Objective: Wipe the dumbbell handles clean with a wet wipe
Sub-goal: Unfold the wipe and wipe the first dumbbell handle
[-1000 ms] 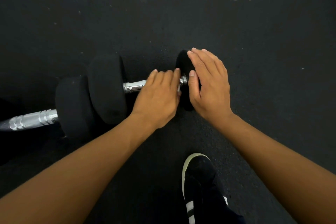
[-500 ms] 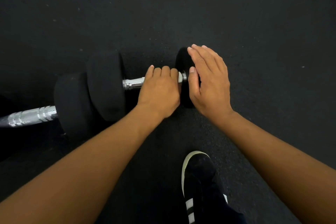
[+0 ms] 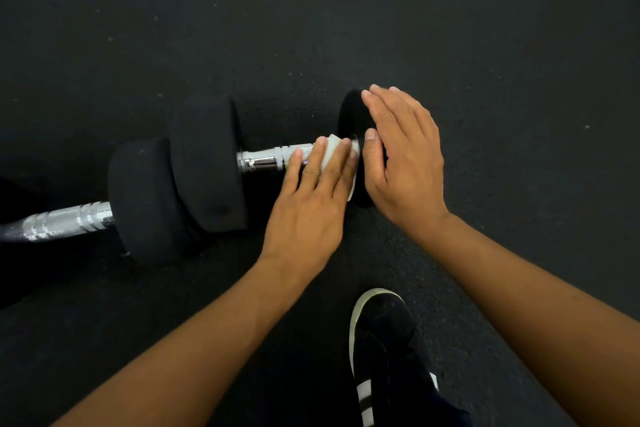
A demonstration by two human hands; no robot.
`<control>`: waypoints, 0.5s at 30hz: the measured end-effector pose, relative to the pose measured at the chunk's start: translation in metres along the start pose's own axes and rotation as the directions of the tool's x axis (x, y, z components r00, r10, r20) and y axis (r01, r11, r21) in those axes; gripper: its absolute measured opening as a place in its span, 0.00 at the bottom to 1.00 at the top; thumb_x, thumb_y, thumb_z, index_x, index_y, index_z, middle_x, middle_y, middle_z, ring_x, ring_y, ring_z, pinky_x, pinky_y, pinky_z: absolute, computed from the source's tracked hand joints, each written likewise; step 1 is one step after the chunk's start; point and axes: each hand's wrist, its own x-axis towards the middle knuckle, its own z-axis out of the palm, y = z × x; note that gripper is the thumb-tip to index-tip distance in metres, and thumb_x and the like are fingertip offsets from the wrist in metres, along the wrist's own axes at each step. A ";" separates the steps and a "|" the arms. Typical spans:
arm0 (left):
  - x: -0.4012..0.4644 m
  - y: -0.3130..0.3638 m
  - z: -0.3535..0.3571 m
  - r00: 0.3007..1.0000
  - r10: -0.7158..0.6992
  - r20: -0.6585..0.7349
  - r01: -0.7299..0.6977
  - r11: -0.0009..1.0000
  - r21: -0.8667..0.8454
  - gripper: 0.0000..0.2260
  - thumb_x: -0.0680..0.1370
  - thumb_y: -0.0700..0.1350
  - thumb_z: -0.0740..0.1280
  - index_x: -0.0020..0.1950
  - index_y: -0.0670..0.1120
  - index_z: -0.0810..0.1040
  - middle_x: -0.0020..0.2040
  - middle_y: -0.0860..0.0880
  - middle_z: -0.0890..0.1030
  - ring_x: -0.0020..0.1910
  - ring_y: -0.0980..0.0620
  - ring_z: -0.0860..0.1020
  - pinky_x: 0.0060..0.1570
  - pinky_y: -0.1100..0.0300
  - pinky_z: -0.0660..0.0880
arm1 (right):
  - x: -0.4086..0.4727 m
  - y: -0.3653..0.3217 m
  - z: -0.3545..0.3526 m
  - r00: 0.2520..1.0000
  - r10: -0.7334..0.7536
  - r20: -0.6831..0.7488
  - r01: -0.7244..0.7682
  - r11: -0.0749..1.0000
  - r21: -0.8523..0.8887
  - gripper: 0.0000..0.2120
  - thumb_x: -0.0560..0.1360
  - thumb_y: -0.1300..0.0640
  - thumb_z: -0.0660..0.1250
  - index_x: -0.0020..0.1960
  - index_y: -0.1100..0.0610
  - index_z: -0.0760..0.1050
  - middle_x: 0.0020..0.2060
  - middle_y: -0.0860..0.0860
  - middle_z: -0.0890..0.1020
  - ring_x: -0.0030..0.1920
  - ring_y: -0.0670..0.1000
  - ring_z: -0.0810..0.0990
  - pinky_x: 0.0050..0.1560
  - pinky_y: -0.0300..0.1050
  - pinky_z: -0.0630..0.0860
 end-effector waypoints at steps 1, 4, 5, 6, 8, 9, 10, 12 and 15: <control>0.001 0.000 0.001 1.000 0.000 0.010 0.000 1.000 0.012 0.30 0.84 0.46 0.51 0.83 0.43 0.42 0.84 0.44 0.42 0.82 0.41 0.42 0.79 0.39 0.46 | 0.001 0.000 0.000 1.000 0.002 0.006 -0.001 1.000 -0.002 0.22 0.82 0.56 0.56 0.74 0.60 0.72 0.72 0.53 0.75 0.75 0.53 0.69 0.75 0.57 0.66; 0.010 -0.003 -0.003 1.000 -0.009 0.010 0.008 1.000 0.030 0.31 0.84 0.48 0.53 0.83 0.43 0.43 0.84 0.42 0.47 0.82 0.41 0.47 0.79 0.39 0.48 | 0.005 0.000 0.001 1.000 0.007 0.006 -0.007 1.000 -0.005 0.22 0.83 0.56 0.56 0.74 0.59 0.72 0.72 0.53 0.76 0.75 0.53 0.69 0.75 0.56 0.66; 0.016 -0.006 -0.007 1.000 -0.025 0.001 0.025 0.999 0.020 0.31 0.83 0.48 0.54 0.83 0.42 0.47 0.83 0.42 0.53 0.82 0.40 0.52 0.79 0.40 0.51 | 0.006 -0.001 0.001 1.000 0.008 0.001 -0.008 1.000 -0.005 0.22 0.83 0.56 0.56 0.74 0.60 0.72 0.72 0.53 0.76 0.75 0.53 0.70 0.74 0.56 0.66; 0.021 -0.010 -0.011 0.998 -0.060 -0.007 0.060 0.998 -0.008 0.29 0.83 0.48 0.56 0.82 0.42 0.53 0.80 0.42 0.61 0.79 0.41 0.60 0.78 0.40 0.55 | 0.007 -0.002 0.001 1.000 0.010 -0.003 -0.010 1.000 -0.005 0.22 0.83 0.56 0.56 0.74 0.60 0.73 0.71 0.53 0.76 0.75 0.53 0.70 0.74 0.56 0.67; 0.035 -0.020 -0.018 0.988 -0.155 -0.018 0.153 0.986 -0.064 0.21 0.83 0.48 0.57 0.75 0.43 0.68 0.68 0.43 0.75 0.67 0.42 0.74 0.73 0.42 0.64 | 0.008 -0.002 0.001 1.000 0.014 -0.002 -0.014 1.000 -0.002 0.22 0.82 0.56 0.56 0.74 0.60 0.73 0.71 0.53 0.76 0.75 0.53 0.70 0.75 0.56 0.66; 0.042 -0.025 -0.023 0.978 -0.209 0.006 0.209 0.974 -0.085 0.17 0.84 0.49 0.55 0.68 0.44 0.73 0.61 0.44 0.79 0.60 0.42 0.77 0.68 0.43 0.68 | 0.008 -0.003 0.000 1.000 0.015 -0.001 -0.015 1.000 -0.002 0.22 0.82 0.56 0.56 0.74 0.60 0.73 0.71 0.53 0.76 0.75 0.53 0.70 0.75 0.56 0.66; 0.049 -0.029 -0.027 0.966 -0.254 0.049 0.258 0.961 -0.100 0.16 0.84 0.51 0.54 0.63 0.44 0.75 0.56 0.44 0.80 0.54 0.42 0.79 0.63 0.44 0.70 | 0.008 -0.003 0.000 1.000 0.014 -0.003 -0.014 1.000 -0.002 0.22 0.82 0.56 0.56 0.74 0.60 0.73 0.71 0.53 0.76 0.75 0.53 0.70 0.75 0.56 0.66; 0.055 -0.033 -0.033 0.945 -0.299 0.133 0.314 0.942 -0.119 0.17 0.85 0.52 0.52 0.58 0.44 0.76 0.52 0.44 0.81 0.51 0.43 0.79 0.59 0.43 0.72 | 0.006 -0.002 0.000 1.000 0.008 -0.009 -0.008 1.000 -0.002 0.22 0.82 0.57 0.56 0.74 0.60 0.73 0.71 0.53 0.76 0.75 0.54 0.70 0.75 0.56 0.66; 0.045 -0.030 -0.030 0.924 -0.373 0.088 0.381 0.919 -0.104 0.17 0.85 0.51 0.53 0.60 0.44 0.77 0.54 0.43 0.81 0.55 0.41 0.79 0.70 0.39 0.66 | 0.002 -0.003 0.000 1.000 0.003 -0.017 -0.003 1.000 0.000 0.22 0.82 0.57 0.57 0.74 0.60 0.73 0.71 0.53 0.76 0.75 0.54 0.70 0.75 0.57 0.66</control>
